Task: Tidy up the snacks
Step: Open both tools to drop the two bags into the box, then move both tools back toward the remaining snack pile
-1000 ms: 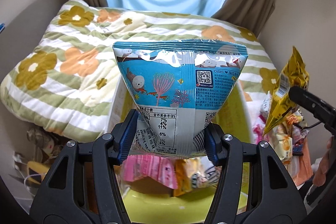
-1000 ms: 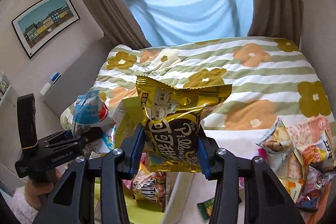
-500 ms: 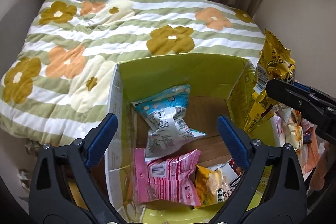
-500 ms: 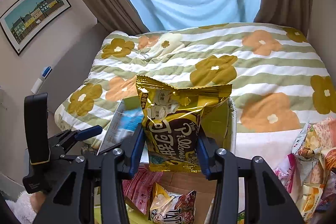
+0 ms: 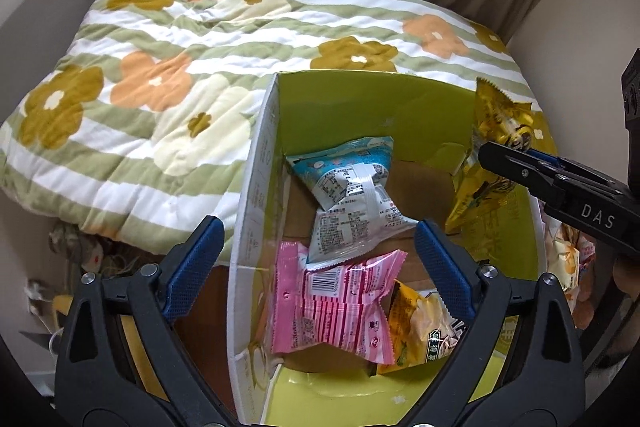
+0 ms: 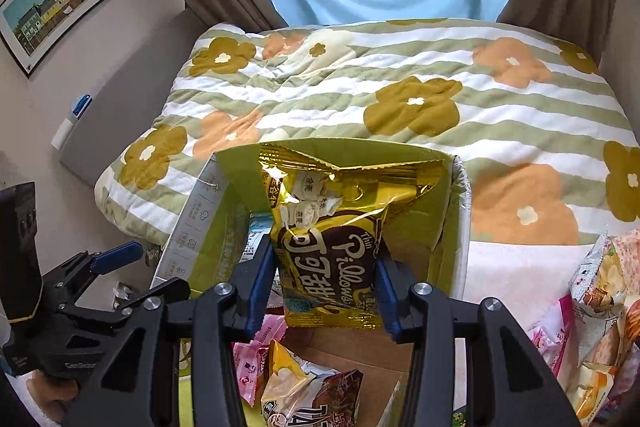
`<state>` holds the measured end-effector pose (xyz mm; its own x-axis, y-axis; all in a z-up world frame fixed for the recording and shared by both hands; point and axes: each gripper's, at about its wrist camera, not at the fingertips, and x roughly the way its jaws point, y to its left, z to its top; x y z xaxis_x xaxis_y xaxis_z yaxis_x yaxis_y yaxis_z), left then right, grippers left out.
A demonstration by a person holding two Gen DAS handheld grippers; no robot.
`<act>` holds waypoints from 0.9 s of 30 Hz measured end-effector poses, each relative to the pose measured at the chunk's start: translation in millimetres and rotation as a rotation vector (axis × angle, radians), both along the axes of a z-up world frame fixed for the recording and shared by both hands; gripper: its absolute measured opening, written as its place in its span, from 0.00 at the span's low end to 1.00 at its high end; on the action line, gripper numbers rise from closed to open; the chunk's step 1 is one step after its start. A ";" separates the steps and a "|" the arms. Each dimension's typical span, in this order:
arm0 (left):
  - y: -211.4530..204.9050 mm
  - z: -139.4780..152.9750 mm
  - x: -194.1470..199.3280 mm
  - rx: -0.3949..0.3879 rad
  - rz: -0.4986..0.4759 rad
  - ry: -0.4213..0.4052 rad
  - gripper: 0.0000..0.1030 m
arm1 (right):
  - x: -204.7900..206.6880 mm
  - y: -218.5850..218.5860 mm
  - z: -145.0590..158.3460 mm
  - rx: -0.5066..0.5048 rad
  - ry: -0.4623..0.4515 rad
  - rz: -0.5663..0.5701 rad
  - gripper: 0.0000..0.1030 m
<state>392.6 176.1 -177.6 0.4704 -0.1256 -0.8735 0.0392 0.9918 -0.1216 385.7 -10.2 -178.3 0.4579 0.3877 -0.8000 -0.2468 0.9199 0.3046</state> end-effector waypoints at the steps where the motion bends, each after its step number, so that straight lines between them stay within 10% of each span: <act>1: 1.4 1.0 -1.7 0.000 0.004 -0.002 0.93 | 0.8 1.6 -1.7 -0.007 -0.002 0.003 0.50; 4: 4.7 5.8 -7.5 0.011 0.014 -0.011 0.93 | -1.4 3.2 -2.6 -0.021 -0.025 0.003 1.00; 27: -49.3 54.3 -44.4 -0.032 -0.117 -0.126 0.93 | -87.8 -47.9 68.9 -0.006 -0.177 -0.073 1.00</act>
<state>348.2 126.7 -123.3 0.5567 -0.2132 -0.8029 0.1712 0.9752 -0.1402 297.9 -58.0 -109.4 0.6186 0.3439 -0.7065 -0.2282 0.9390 0.2572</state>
